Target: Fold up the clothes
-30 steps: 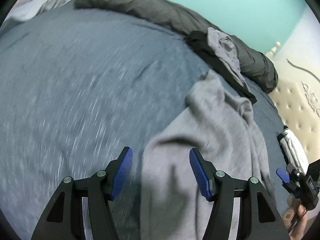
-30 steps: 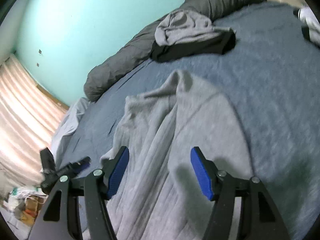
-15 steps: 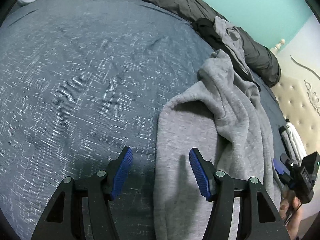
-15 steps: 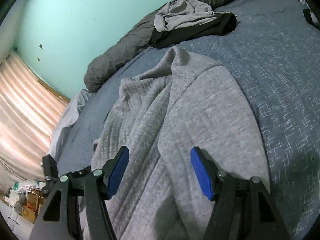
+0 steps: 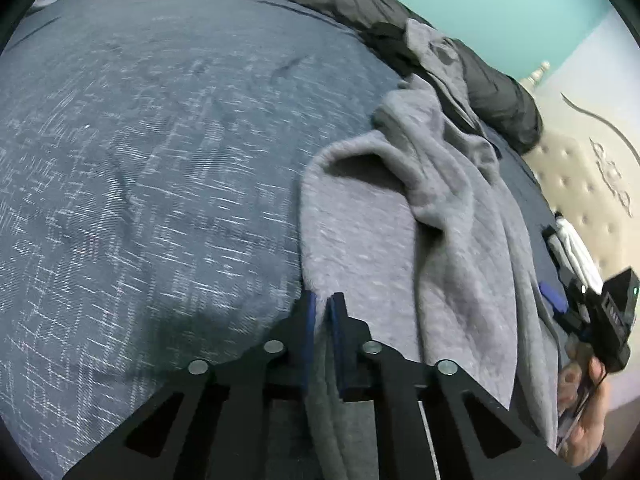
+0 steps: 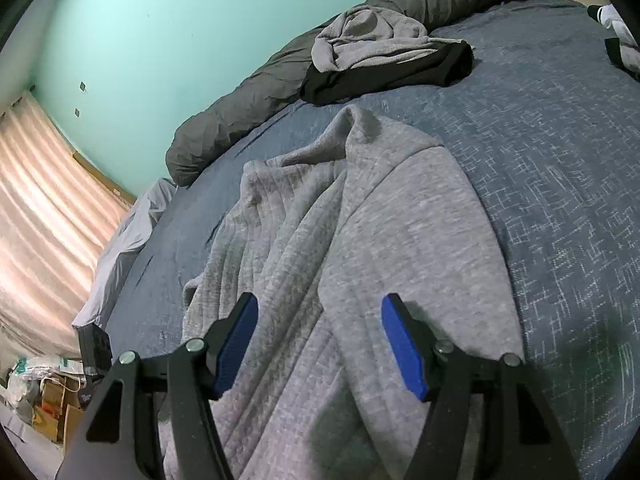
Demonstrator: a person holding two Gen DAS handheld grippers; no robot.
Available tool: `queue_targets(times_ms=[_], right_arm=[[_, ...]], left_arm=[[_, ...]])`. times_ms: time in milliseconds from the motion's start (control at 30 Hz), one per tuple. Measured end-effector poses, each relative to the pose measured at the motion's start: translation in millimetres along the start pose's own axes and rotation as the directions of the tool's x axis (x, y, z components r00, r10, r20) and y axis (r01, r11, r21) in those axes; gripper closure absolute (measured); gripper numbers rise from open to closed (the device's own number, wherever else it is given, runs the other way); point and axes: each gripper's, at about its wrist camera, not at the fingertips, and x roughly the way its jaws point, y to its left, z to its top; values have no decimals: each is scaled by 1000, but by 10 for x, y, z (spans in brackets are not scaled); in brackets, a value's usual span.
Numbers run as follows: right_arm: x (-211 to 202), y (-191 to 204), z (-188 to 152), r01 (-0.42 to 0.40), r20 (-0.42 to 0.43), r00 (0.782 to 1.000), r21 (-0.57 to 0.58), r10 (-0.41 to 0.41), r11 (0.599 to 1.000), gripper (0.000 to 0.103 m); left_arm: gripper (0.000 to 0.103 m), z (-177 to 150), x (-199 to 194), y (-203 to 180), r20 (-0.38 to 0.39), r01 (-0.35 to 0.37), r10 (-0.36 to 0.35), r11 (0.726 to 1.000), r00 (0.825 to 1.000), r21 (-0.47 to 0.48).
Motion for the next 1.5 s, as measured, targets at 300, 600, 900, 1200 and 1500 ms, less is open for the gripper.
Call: queue_targets(times_ms=[300, 600, 900, 1200, 1500], right_arm=[[-85, 99, 33, -26, 25, 999, -24, 27, 999, 38], [-279, 65, 120, -54, 84, 995, 18, 52, 998, 38], [-422, 34, 25, -84, 64, 994, 16, 83, 996, 38], [-421, 1, 11, -76, 79, 994, 24, 74, 997, 38], [-309, -10, -2, -75, 58, 996, 22, 73, 997, 38]], left_arm=[[100, -59, -206, -192, 23, 21, -22, 998, 1000, 54], [100, 135, -514, -618, 34, -4, 0, 995, 999, 100], [100, 707, -1091, -697, 96, -261, 246, 940, 965, 217], [100, 1264, -1445, -856, 204, -429, 384, 864, 900, 265], [98, 857, -629, -1183, -38, -179, 201, 931, 979, 319]])
